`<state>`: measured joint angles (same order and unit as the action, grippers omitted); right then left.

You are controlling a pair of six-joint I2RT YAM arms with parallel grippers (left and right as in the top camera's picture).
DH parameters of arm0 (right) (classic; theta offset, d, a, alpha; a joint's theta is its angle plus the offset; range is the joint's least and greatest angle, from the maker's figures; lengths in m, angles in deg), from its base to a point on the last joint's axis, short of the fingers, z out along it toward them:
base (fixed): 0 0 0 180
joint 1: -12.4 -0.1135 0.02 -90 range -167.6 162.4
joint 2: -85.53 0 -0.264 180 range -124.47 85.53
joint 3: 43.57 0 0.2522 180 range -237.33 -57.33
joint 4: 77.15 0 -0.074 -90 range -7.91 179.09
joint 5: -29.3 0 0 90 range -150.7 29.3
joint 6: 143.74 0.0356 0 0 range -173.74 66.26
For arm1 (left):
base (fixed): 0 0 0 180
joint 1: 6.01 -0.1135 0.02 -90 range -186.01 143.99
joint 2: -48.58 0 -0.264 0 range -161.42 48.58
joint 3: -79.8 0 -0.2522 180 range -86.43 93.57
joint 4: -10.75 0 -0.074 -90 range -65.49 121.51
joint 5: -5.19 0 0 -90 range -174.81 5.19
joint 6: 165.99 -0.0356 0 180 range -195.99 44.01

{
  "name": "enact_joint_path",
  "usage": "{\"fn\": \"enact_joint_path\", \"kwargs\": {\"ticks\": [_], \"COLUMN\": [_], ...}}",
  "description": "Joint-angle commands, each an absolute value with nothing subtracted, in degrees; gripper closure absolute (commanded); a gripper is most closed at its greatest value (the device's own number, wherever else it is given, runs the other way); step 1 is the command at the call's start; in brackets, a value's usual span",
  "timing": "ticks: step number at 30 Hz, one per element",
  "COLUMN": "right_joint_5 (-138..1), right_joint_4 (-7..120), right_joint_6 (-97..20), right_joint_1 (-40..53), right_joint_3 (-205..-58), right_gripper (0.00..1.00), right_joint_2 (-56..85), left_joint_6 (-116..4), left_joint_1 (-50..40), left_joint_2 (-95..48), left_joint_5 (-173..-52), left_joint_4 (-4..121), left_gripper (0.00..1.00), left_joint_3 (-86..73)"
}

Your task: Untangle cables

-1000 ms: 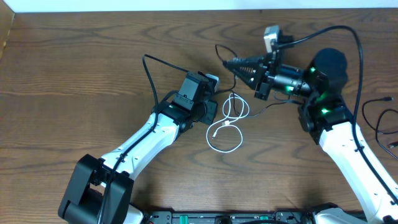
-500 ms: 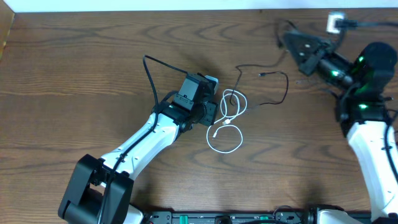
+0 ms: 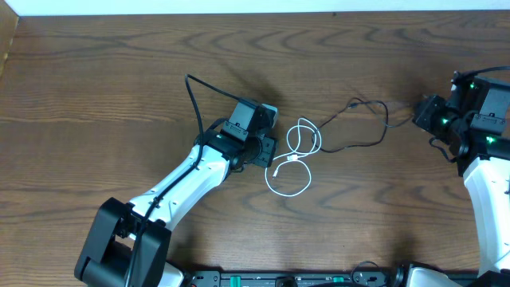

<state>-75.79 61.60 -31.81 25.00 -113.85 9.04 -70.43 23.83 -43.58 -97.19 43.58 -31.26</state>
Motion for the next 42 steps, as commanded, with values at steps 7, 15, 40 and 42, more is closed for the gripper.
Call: {"fn": "enact_joint_path", "kwargs": {"ticks": [7,15,40,42], "right_joint_5": [-82.5,-81.5,-71.3,-71.3], "right_joint_4": [61.5,65.1,100.4,102.5], "right_joint_6": [-35.7,-46.7,-51.0,-50.6], "right_joint_1": [19.7,9.0,0.0,-0.7], "right_joint_3": [-114.3,-114.3,-114.3,-114.3], "right_gripper": [0.56,0.53,0.46,0.51], "right_joint_2": [9.5,4.9,-25.7,-27.0], "left_joint_6": [-70.7,-70.7,-70.7,-70.7], "left_joint_1": [23.9,23.9,23.9,23.9], "left_joint_2": [-43.0,-43.0,-43.0,-43.0], "left_joint_5": [-99.3,-99.4,-99.4,-99.4], "left_joint_4": [43.7,43.7,43.7,43.7], "left_gripper": [0.46,0.46,0.46,0.46], "left_joint_3": [-31.1,-31.1,-31.1,-31.1]}}
